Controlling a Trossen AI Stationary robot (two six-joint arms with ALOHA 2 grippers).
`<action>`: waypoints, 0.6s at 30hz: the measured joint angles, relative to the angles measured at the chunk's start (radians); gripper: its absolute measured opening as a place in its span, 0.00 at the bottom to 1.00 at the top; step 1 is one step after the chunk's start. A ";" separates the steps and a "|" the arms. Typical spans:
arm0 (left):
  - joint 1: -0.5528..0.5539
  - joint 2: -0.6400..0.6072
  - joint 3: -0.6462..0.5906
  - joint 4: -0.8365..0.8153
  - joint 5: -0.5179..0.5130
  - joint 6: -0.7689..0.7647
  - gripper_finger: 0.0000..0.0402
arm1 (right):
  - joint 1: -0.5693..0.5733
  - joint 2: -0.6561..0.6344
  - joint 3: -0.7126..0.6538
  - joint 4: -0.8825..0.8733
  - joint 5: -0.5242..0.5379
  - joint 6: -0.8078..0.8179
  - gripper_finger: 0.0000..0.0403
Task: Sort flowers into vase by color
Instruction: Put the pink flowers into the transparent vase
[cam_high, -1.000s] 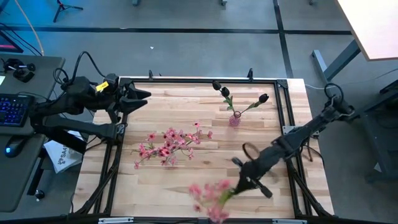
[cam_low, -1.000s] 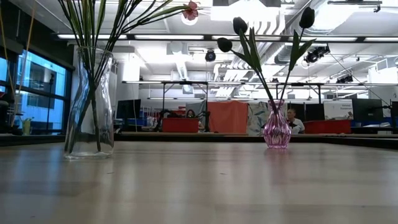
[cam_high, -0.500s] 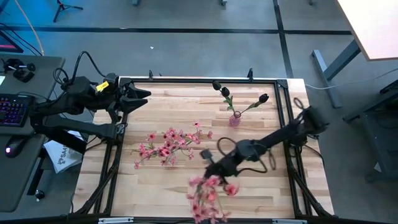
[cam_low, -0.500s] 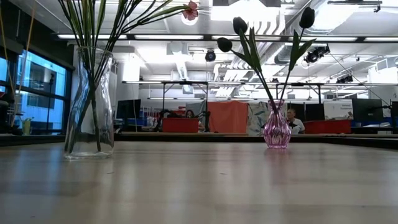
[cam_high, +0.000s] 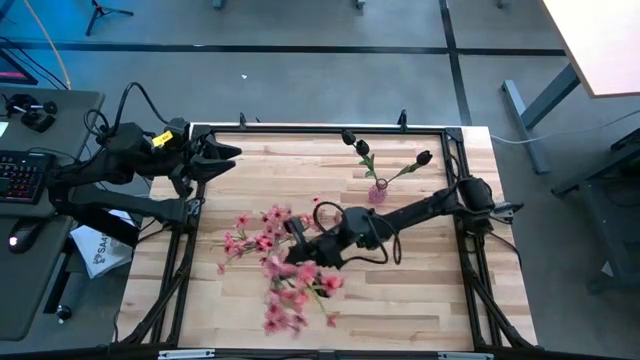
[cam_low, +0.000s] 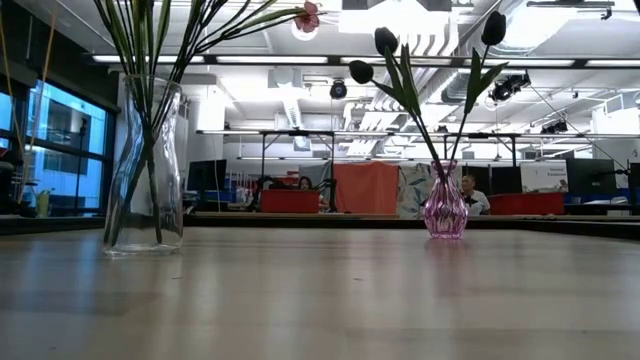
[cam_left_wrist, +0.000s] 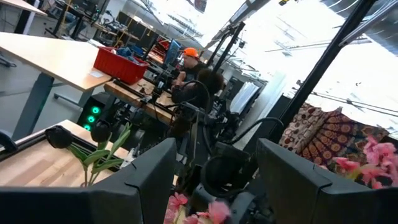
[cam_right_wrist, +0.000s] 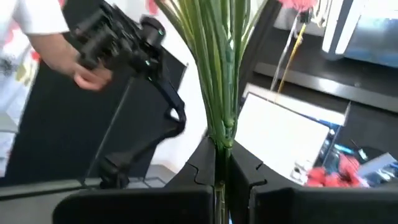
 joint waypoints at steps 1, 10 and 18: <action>0.000 -0.001 0.000 -0.001 0.005 0.000 0.53 | -0.006 0.006 0.011 -0.014 0.002 -0.002 0.00; 0.000 -0.032 0.000 -0.041 0.020 0.002 0.53 | -0.032 0.019 0.026 -0.120 0.103 -0.062 0.00; 0.000 -0.064 0.000 -0.050 0.021 0.002 0.53 | -0.063 0.019 0.026 -0.053 0.107 -0.041 0.00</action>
